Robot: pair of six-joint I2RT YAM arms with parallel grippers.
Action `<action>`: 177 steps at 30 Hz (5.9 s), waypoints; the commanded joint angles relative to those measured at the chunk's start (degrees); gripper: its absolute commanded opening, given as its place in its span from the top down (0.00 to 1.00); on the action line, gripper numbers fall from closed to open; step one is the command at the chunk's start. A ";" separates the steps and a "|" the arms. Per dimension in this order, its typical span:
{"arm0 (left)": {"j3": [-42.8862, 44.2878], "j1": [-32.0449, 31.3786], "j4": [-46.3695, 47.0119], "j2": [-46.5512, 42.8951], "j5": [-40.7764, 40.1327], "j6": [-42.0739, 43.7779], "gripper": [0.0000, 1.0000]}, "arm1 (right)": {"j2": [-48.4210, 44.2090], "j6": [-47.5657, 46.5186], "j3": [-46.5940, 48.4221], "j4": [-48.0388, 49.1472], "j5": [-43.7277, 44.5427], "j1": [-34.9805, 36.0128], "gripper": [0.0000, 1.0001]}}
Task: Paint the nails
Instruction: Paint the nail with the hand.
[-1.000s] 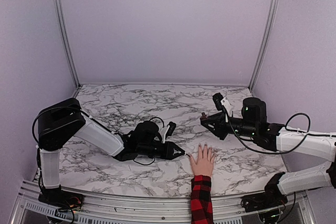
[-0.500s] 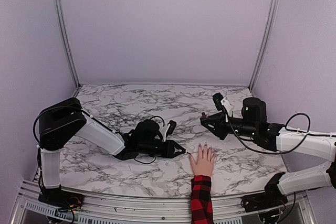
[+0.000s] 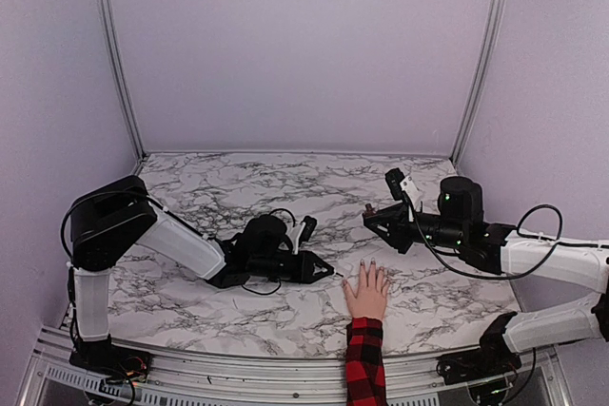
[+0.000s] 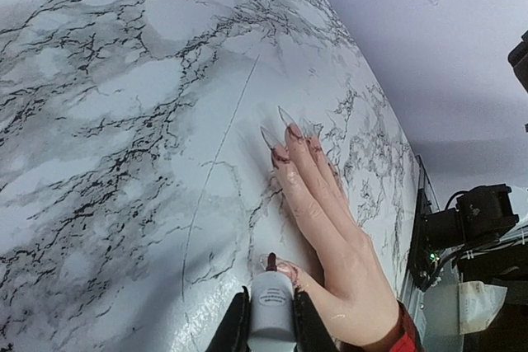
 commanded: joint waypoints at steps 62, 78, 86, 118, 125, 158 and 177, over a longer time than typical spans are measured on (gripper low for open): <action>0.42 -1.90 -1.67 0.88 -1.30 5.63 1.00 | -0.29 -0.28 0.52 2.11 -0.51 -0.35 1.00; 1.53 -1.46 -2.74 1.39 -2.46 5.65 1.00 | -0.11 -0.28 0.44 2.22 -0.41 -0.33 1.00; 1.93 -1.20 -2.83 1.68 -2.52 5.56 1.00 | -0.03 -0.28 0.49 2.16 -0.43 -0.33 1.00; 1.53 -0.14 -3.07 -0.15 -2.42 6.03 1.00 | 0.44 -0.33 0.63 2.35 -0.42 -0.34 1.00; 0.26 -0.05 -3.03 -2.30 -2.73 6.55 1.00 | 0.33 -0.28 0.62 2.40 -0.69 -0.34 1.00; 1.93 -2.41 -6.80 -0.76 -2.22 9.24 1.00 | -0.11 -0.19 0.36 2.48 -0.90 -0.35 1.00; 2.88 -2.34 -7.40 -0.56 -2.26 9.67 1.00 | -0.15 -0.20 0.20 2.46 -0.78 -0.31 1.00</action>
